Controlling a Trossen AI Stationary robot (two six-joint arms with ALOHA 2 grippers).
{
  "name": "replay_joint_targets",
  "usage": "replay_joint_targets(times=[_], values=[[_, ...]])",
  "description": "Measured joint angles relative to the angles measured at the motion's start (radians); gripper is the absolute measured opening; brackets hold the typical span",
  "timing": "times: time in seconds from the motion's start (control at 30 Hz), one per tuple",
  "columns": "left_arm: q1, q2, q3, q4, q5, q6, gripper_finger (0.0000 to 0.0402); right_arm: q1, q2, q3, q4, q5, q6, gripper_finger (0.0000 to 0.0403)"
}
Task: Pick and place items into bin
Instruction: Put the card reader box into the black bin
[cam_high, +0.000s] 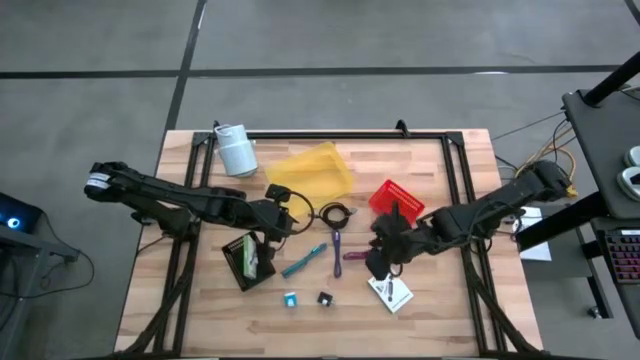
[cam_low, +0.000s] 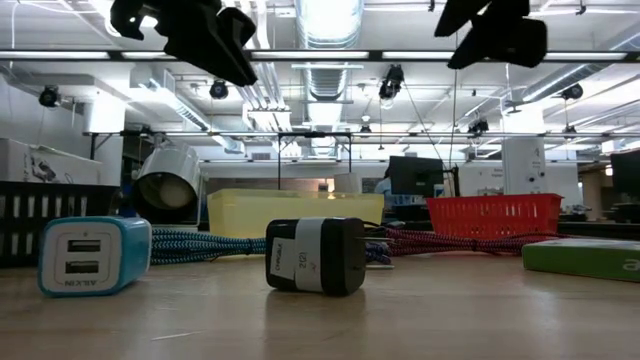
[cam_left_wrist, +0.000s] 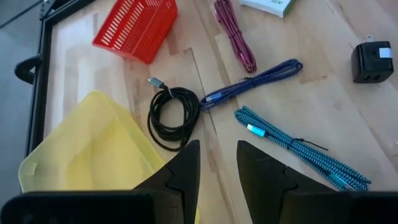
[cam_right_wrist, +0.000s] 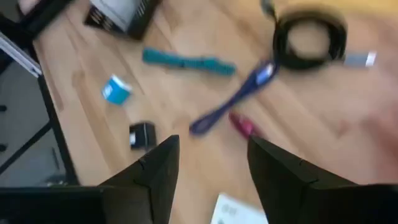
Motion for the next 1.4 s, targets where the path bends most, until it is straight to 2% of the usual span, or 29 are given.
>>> replay_joint_targets(times=[0.27,0.47,0.63,0.77,1.4], values=[[0.0,0.0,0.0,-0.018,-0.001,-0.002,0.0089,0.053,0.182,0.09,-0.047,-0.176,0.16,0.0207],[0.0,0.0,0.0,-0.019,-0.002,-0.003,0.0089,0.108,0.339,0.14,-0.054,-0.201,0.221,0.0214],[0.0,0.0,0.0,-0.02,-0.003,-0.005,0.0089,0.139,0.417,0.185,-0.12,-0.213,0.282,0.0214],[0.0,0.0,0.0,-0.022,-0.003,-0.004,0.0089,0.156,0.452,0.197,-0.186,-0.221,0.332,0.0214],[0.0,0.0,0.001,-0.021,-0.003,-0.028,0.0089,0.164,0.459,0.183,-0.166,-0.163,0.376,0.0215]])
